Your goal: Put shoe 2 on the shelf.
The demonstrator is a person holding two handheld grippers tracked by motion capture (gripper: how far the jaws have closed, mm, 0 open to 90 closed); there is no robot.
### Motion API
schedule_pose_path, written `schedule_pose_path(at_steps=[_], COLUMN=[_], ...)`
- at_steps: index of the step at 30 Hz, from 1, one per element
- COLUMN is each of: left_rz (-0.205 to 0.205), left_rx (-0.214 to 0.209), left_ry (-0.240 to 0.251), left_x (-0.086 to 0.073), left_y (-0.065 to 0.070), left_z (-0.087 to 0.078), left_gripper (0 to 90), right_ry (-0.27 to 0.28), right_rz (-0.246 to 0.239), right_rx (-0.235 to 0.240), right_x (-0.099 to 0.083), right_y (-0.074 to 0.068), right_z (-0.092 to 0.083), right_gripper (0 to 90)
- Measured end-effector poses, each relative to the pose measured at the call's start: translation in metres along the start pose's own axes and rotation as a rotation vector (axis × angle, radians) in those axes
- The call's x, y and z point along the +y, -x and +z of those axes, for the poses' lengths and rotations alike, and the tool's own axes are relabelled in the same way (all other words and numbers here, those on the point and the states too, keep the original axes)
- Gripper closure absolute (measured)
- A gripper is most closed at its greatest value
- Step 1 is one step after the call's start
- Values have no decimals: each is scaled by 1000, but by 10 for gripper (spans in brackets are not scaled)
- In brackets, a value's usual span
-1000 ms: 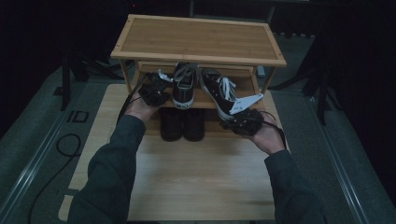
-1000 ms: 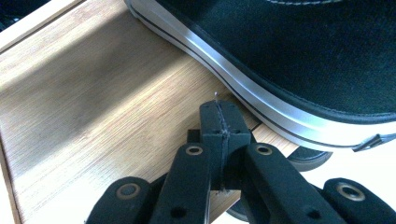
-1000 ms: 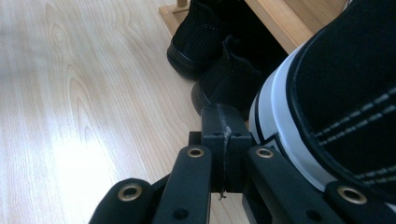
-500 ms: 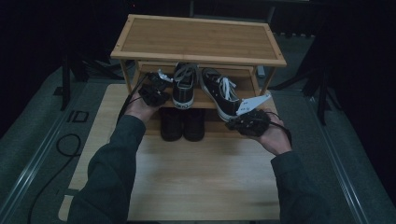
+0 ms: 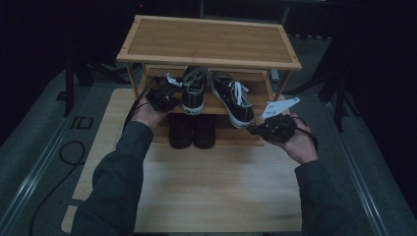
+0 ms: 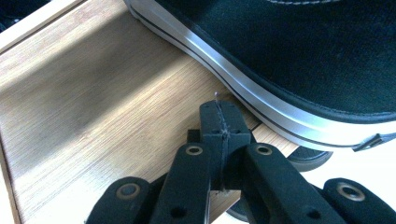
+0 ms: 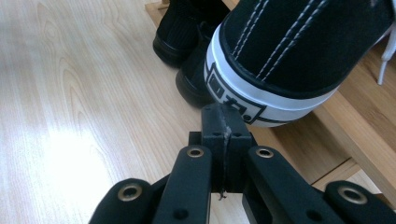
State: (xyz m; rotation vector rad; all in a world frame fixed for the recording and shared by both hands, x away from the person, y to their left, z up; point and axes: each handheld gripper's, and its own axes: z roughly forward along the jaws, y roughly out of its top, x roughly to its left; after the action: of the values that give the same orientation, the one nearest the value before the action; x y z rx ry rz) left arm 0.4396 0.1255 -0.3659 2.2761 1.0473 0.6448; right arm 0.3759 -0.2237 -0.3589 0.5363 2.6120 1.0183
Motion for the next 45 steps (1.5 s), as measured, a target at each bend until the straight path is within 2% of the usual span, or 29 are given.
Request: schedule_pose_path(at_steps=[7, 20, 26, 28, 31, 35, 37, 39, 45], left_rz=[3, 2, -12, -5, -7, -12, -12, -12, -10], left_rx=[4, -1, 0, 2, -8, -21, -20, -21, -20], left_ry=[-2, 1, 5, -2, 0, 6, 6, 6, 5], left_x=[0, 0, 1, 1, 1, 0, 0, 0, 0], left_y=[0, 0, 1, 0, -1, -3, -3, -3, -3], left_z=[0, 0, 1, 1, 1, 1, 1, 1, 1], left_gripper=[900, 900, 900, 900, 900, 900, 900, 900, 900], right_ry=[10, 28, 41, 45, 71, 66, 57, 68, 89], right_rz=[-2, -11, -2, -2, 6, -2, 1, 18, 13], right_rx=[8, 36, 20, 19, 9, 11, -23, 7, 6], right_x=[3, 16, 18, 18, 22, 26, 27, 27, 35], right_y=[0, -4, -4, -3, -3, -4, -3, -1, -2], right_z=[1, 16, 19, 19, 21, 24, 30, 32, 37], right_gripper=[900, 900, 900, 900, 900, 900, 900, 900, 900])
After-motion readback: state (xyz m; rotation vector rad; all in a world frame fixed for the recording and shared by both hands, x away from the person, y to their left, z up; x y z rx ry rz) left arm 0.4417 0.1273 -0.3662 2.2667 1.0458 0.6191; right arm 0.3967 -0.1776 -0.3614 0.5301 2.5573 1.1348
